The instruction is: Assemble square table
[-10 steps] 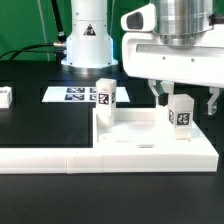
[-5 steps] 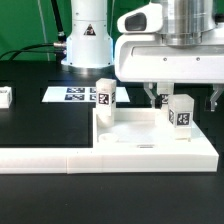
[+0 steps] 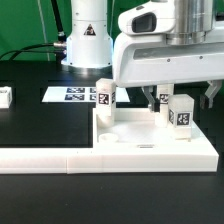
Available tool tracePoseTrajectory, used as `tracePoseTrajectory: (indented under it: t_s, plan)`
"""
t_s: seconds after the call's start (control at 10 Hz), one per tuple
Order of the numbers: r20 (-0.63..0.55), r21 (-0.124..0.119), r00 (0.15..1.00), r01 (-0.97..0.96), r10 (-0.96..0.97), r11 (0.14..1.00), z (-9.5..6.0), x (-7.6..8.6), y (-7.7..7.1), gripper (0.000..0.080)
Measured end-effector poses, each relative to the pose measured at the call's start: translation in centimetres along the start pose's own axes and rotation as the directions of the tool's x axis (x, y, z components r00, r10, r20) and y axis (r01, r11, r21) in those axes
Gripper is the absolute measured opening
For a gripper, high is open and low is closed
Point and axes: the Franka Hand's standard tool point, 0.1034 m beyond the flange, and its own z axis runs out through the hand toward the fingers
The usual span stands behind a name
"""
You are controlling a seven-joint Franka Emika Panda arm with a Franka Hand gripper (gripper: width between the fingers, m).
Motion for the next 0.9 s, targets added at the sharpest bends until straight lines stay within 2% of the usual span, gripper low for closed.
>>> tracePoseTrajectory:
  t_s: [0.2,0.3,0.6,0.9]
  plan:
    - [0.0,0.0,1.0,-0.003,0.003,1.0,0.0,0.0,0.0,0.0376]
    - [0.0,0.001,1.0,-0.022,0.022,1.0,0.0,0.0,0.0,0.0289]
    - [0.0,0.001,0.999,-0.037,0.037,0.999,0.01,0.0,0.01,0.0289]
    - [-0.004,0.003,0.934,-0.358,0.358,0.934,0.0,-0.04,-0.05,0.0289]
